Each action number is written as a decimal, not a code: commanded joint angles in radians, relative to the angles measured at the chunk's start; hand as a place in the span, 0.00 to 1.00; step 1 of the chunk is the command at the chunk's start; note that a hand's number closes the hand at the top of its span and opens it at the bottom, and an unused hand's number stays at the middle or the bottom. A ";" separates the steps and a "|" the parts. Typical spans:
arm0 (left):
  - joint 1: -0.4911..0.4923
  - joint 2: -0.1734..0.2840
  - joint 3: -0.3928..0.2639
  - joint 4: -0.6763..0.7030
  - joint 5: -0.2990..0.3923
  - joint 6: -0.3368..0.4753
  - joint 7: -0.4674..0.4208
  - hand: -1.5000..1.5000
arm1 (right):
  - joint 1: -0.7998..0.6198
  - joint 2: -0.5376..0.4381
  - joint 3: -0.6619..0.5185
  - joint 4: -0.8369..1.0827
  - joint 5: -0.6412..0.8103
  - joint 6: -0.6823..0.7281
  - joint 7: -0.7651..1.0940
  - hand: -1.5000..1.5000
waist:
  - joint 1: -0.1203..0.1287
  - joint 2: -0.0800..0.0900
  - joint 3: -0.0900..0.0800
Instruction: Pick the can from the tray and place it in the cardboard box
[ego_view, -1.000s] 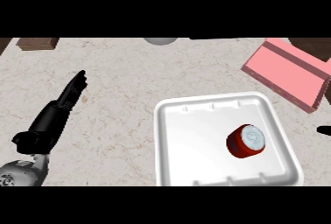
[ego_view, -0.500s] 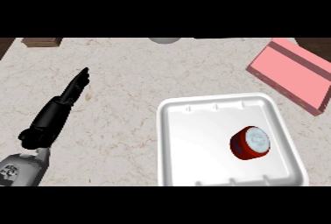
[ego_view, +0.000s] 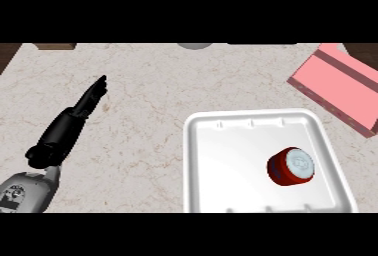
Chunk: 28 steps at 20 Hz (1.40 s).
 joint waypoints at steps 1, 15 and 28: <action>0.014 0.006 0.004 -0.024 0.000 -0.021 -0.008 0.50 | -0.073 -0.070 0.107 -0.133 0.011 0.069 0.245 0.00 | 0.034 0.004 -0.001; -0.048 -0.077 0.012 0.087 -0.043 -0.039 -0.037 0.50 | -0.442 0.099 0.589 -0.153 0.076 0.184 0.815 0.00 | 0.038 0.009 0.000; 0.003 -0.092 0.053 0.029 -0.085 -0.062 -0.011 0.50 | -0.588 0.340 0.693 0.025 0.270 0.275 0.878 0.00 | 0.009 0.001 0.002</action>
